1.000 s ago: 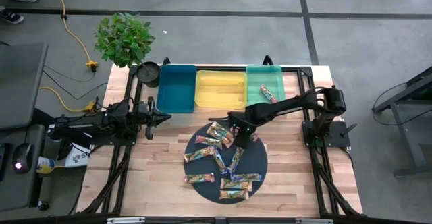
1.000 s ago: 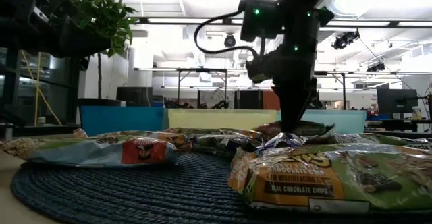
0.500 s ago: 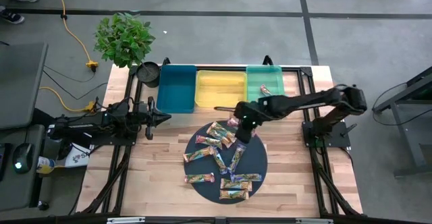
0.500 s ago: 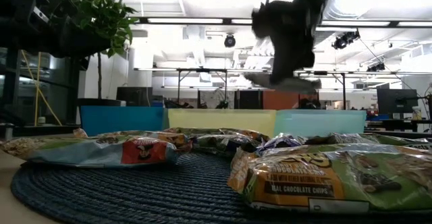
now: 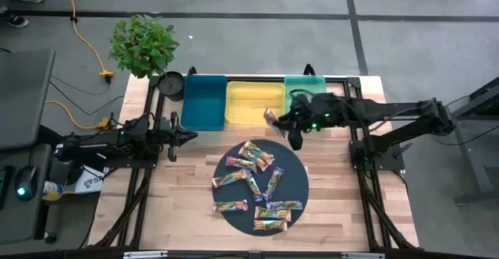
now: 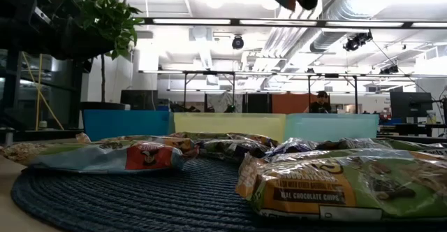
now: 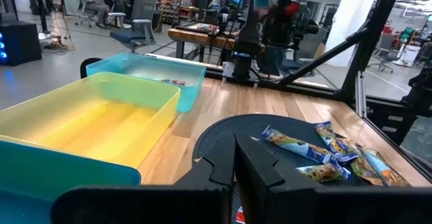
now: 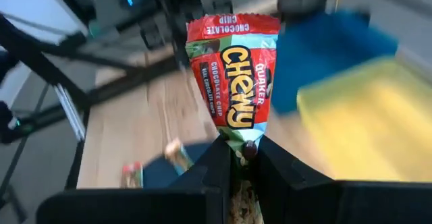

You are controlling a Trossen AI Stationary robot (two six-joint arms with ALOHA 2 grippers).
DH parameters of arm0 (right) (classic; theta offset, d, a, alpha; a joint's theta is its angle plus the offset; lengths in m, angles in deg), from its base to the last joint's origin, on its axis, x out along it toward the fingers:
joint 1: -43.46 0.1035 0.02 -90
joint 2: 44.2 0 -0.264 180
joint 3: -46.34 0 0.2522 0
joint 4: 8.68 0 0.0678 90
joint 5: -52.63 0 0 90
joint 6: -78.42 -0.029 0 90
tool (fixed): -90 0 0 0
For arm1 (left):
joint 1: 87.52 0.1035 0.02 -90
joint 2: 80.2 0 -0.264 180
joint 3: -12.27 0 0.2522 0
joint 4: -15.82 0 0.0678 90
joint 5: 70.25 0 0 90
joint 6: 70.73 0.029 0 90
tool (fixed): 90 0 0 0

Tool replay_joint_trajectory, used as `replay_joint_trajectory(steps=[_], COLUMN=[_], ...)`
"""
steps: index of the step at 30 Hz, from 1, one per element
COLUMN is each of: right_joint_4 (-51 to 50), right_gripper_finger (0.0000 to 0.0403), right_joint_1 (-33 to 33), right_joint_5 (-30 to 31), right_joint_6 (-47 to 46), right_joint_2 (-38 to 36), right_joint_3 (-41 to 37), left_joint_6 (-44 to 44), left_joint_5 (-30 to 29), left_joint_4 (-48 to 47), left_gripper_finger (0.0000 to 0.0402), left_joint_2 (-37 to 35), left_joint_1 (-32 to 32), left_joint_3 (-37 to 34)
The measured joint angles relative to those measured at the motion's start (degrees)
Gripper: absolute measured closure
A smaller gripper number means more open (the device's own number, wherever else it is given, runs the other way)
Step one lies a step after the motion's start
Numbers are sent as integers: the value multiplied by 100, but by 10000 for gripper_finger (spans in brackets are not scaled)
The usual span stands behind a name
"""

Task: Pick and place Granola Bars by type
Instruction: Put the red granola bar into the green bin

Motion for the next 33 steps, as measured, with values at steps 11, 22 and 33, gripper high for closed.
replay_joint_trajectory(steps=[11,22,33], right_joint_4=[582,658,512], right_gripper_finger=[364,364,364], right_joint_1=[2,-7,-609], right_joint_5=[836,3745,5174], right_joint_6=[1452,2072,1300], right_joint_2=[-539,-550,-550], right_joint_3=[-2,-2,-2], left_joint_6=[-1,0,-2], left_joint_5=[0,0,0], left_joint_4=[1,0,1], left_gripper_finger=[394,394,394], left_joint_2=[-1,-1,1], left_joint_1=[0,0,0], left_joint_3=[1,0,1])
